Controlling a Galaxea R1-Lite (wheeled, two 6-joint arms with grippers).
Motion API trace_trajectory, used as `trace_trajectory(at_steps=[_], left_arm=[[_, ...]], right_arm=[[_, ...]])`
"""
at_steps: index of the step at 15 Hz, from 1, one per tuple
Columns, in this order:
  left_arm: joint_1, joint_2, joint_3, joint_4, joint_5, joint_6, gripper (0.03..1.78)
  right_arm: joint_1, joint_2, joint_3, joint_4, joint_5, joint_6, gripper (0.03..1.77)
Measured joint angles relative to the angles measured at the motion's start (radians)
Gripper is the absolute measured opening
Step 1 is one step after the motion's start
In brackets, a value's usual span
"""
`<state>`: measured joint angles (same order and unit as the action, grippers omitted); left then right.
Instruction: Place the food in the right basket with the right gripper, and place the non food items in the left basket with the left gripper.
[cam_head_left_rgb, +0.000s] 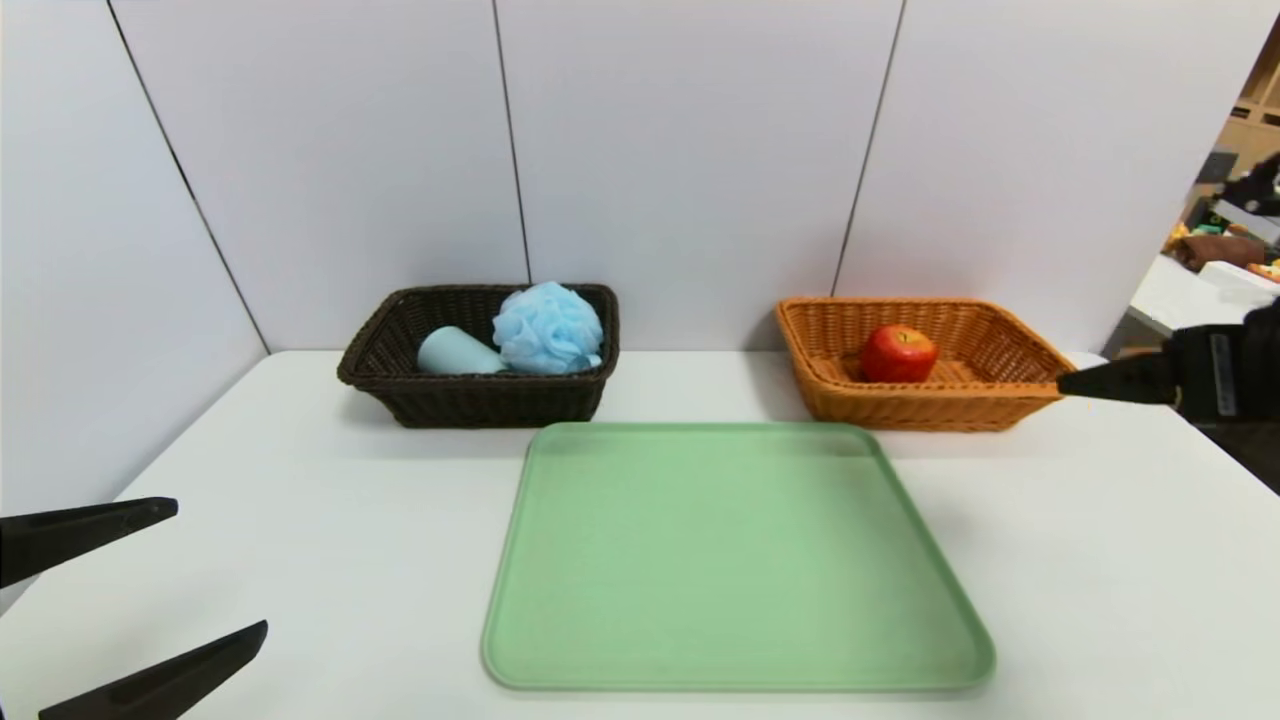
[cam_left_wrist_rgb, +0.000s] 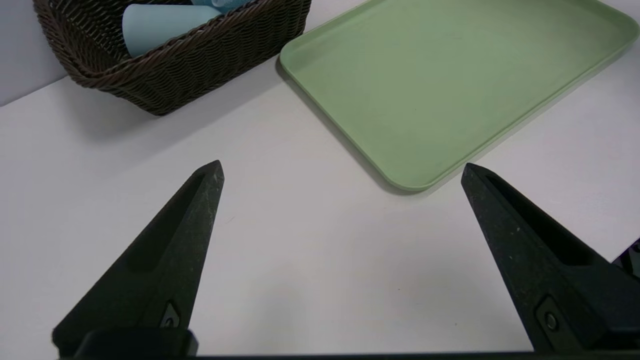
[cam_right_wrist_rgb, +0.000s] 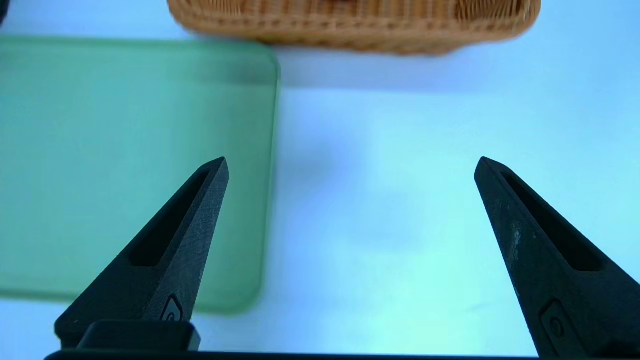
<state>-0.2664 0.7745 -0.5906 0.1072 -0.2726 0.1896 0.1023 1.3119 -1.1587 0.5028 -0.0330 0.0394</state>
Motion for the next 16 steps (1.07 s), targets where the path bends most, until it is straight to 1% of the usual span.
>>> trace_trajectory(at_steps=[3, 5, 8, 11, 16], left_arm=[[0.021, -0.051, 0.047, 0.001, 0.0, 0.0, 1.69], [0.04, -0.086, 0.085, 0.001, 0.0, -0.001, 1.69], [0.063, -0.138, 0.125, 0.007, -0.001, -0.002, 1.69], [0.103, -0.199, 0.135, 0.052, 0.0, -0.001, 1.69], [0.15, -0.33, 0.182, 0.129, -0.002, 0.004, 1.69]], right_arm=[[0.005, -0.156, 0.114, 0.059, 0.001, -0.024, 1.69], [0.02, -0.252, 0.155, 0.117, 0.002, -0.034, 1.69], [0.052, -0.399, 0.181, 0.217, 0.007, -0.037, 1.69], [0.074, -0.547, 0.19, 0.326, 0.01, -0.035, 1.69], [0.069, -0.769, 0.23, 0.461, 0.007, -0.027, 1.69]])
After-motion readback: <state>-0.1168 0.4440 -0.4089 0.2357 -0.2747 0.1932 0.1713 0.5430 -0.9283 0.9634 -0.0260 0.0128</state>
